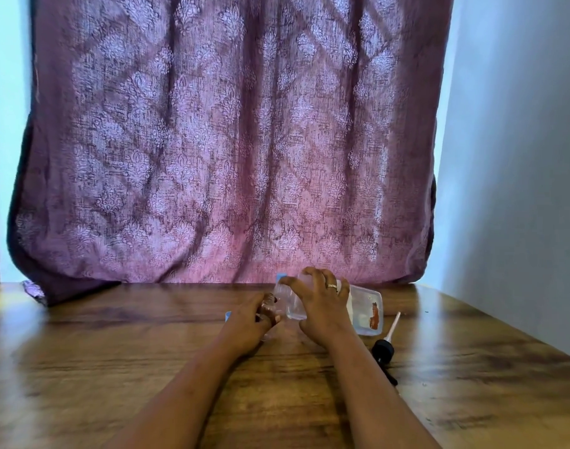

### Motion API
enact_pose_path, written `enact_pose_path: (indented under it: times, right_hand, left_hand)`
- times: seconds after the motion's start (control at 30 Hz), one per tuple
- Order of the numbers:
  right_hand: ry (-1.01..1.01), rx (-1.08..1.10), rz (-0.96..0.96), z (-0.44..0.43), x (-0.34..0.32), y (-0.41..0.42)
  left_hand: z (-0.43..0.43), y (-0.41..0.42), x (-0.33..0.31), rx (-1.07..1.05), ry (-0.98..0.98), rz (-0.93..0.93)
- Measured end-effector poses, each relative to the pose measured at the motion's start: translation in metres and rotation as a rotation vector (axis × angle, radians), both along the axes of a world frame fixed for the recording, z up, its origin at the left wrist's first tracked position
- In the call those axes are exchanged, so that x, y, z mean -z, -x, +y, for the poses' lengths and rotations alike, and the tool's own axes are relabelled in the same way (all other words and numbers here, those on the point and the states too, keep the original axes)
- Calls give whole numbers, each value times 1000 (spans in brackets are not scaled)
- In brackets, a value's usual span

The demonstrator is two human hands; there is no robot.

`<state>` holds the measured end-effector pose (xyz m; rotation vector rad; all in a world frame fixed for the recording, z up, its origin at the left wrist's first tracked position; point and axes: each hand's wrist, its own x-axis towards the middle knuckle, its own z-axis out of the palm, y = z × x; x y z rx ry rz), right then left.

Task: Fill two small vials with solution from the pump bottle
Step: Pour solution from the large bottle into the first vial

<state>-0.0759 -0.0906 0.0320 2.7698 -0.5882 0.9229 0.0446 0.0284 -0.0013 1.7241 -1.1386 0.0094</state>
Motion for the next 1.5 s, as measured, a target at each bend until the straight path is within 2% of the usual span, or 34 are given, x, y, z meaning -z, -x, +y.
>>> enact_pose_path:
  times: [0.77,1.5]
  right_hand:
    - [87,-39,-44,6,-6,-2]
    - [82,-96,-97,5,-4,-4]
  left_hand:
    - [-1,0,1,9,6,-14]
    - [5,8,-5,17,7,-5]
